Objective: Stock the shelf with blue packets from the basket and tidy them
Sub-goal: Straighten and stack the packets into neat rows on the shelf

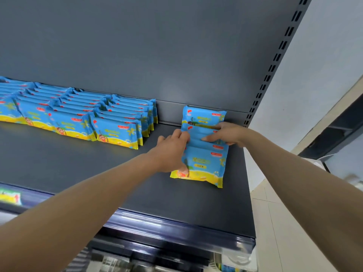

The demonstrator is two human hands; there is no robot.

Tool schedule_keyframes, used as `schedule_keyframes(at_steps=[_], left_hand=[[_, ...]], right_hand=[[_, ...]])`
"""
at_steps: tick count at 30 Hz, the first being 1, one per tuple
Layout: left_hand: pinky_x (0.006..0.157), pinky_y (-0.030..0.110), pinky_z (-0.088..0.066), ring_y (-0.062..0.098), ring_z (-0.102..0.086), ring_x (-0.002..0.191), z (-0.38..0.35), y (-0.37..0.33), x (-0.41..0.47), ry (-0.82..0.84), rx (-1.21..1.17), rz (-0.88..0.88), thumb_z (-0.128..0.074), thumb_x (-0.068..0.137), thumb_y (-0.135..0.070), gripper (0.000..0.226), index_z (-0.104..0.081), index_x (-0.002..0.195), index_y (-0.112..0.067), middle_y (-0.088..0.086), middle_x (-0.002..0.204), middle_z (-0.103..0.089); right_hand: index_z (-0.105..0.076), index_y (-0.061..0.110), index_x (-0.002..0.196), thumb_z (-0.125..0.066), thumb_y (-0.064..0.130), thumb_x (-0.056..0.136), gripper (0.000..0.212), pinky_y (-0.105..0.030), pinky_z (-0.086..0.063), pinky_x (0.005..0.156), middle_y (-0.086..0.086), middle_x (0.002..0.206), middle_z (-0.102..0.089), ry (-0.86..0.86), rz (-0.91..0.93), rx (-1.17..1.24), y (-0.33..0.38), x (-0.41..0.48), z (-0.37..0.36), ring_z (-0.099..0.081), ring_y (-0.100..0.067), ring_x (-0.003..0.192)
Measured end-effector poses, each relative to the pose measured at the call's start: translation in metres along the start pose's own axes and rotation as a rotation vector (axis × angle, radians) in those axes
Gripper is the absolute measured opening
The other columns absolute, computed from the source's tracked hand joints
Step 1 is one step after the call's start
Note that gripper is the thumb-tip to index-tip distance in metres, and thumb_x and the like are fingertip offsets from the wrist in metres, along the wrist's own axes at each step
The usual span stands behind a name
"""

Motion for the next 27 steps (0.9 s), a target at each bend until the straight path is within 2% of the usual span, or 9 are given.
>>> schedule_keyframes(at_steps=[1,4,6,11,15,17,20,24,27], left_hand=[[0.086,0.037,-0.030,0.019,-0.050,0.102,0.000,0.001,0.002,-0.014,-0.006,0.013,-0.082,0.052,-0.046,0.089,-0.032,0.122,-0.022,-0.003,0.115,-0.038],[0.094,0.041,-0.030,0.023,-0.040,0.114,-0.002,0.005,0.005,-0.016,0.030,0.083,-0.081,0.051,-0.051,0.108,-0.022,0.136,-0.022,0.000,0.122,-0.035],[0.096,0.042,-0.030,0.024,-0.033,0.115,-0.003,0.009,0.005,-0.016,0.043,0.117,-0.079,0.049,-0.056,0.111,-0.020,0.137,-0.024,0.001,0.120,-0.029],[0.100,0.044,-0.029,0.026,-0.039,0.119,-0.006,0.012,0.005,0.030,-0.095,0.119,-0.080,0.051,-0.050,0.106,-0.019,0.134,-0.025,0.001,0.129,-0.029],[0.101,0.043,-0.029,0.024,-0.045,0.114,-0.006,0.013,0.004,0.021,-0.142,0.109,-0.080,0.053,-0.047,0.101,-0.022,0.131,-0.022,0.001,0.128,-0.036],[0.102,0.041,-0.027,0.021,-0.045,0.114,-0.006,0.013,0.004,0.021,-0.174,0.093,-0.080,0.054,-0.045,0.098,-0.022,0.130,-0.022,0.000,0.128,-0.036],[0.101,0.038,-0.025,0.017,-0.046,0.112,-0.006,0.014,0.005,-0.005,-0.233,0.064,-0.080,0.055,-0.040,0.096,-0.020,0.128,-0.024,-0.002,0.128,-0.035],[0.095,0.035,-0.027,0.013,-0.052,0.101,-0.005,0.020,0.010,-0.108,-0.314,0.079,-0.079,0.056,-0.034,0.087,-0.024,0.122,-0.025,-0.004,0.121,-0.033],[0.088,0.034,-0.028,0.014,-0.050,0.098,-0.004,0.025,0.015,-0.231,-0.290,0.090,-0.078,0.060,-0.030,0.076,-0.026,0.116,-0.023,-0.007,0.110,-0.029]], right_hand=[[-0.064,0.020,0.109,-0.077,0.033,0.074,0.039,-0.024,-0.047,0.067,0.004,0.108,-0.070,0.002,-0.004,0.007,0.000,0.001,0.000,-0.065,-0.011,0.094],[-0.065,0.017,0.104,-0.078,0.030,0.074,0.035,-0.038,-0.052,0.090,0.001,0.105,-0.071,0.018,-0.018,0.082,-0.002,0.004,-0.001,-0.067,-0.017,0.098],[-0.066,0.017,0.103,-0.080,0.029,0.071,0.037,-0.042,-0.050,0.095,0.002,0.102,-0.072,0.013,-0.010,0.138,-0.001,0.005,-0.002,-0.068,-0.018,0.096],[-0.067,0.015,0.105,-0.081,0.024,0.070,0.039,-0.041,-0.054,0.087,0.000,0.101,-0.073,-0.003,-0.002,0.246,-0.002,0.007,-0.003,-0.070,-0.021,0.093],[-0.068,0.013,0.100,-0.078,0.019,0.073,0.030,-0.029,-0.057,0.060,-0.001,0.094,-0.074,-0.075,-0.038,0.392,-0.008,0.004,-0.005,-0.073,-0.017,0.079],[-0.069,0.012,0.098,-0.078,0.019,0.074,0.027,-0.028,-0.056,0.054,-0.003,0.092,-0.074,-0.136,-0.073,0.528,-0.012,0.002,-0.004,-0.073,-0.017,0.074],[-0.067,0.009,0.104,-0.075,0.018,0.077,0.029,-0.031,-0.057,0.055,-0.007,0.095,-0.074,-0.123,-0.086,0.684,-0.010,0.000,-0.005,-0.073,-0.022,0.076],[-0.067,0.010,0.100,-0.073,0.017,0.079,0.022,-0.026,-0.055,0.051,-0.004,0.088,-0.072,-0.215,-0.025,0.677,0.001,-0.003,-0.010,-0.072,-0.015,0.067],[-0.067,0.016,0.093,-0.075,0.020,0.076,0.019,-0.035,-0.059,0.069,-0.004,0.091,-0.070,-0.350,0.051,0.661,0.006,-0.003,-0.007,-0.070,-0.020,0.083]])
Point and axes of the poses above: each hand's wrist, its own x-axis towards the middle knuckle, its own z-axis out of the back of the hand, y = z × x, the point moved 3 cm from there along x, towards the middle knuckle
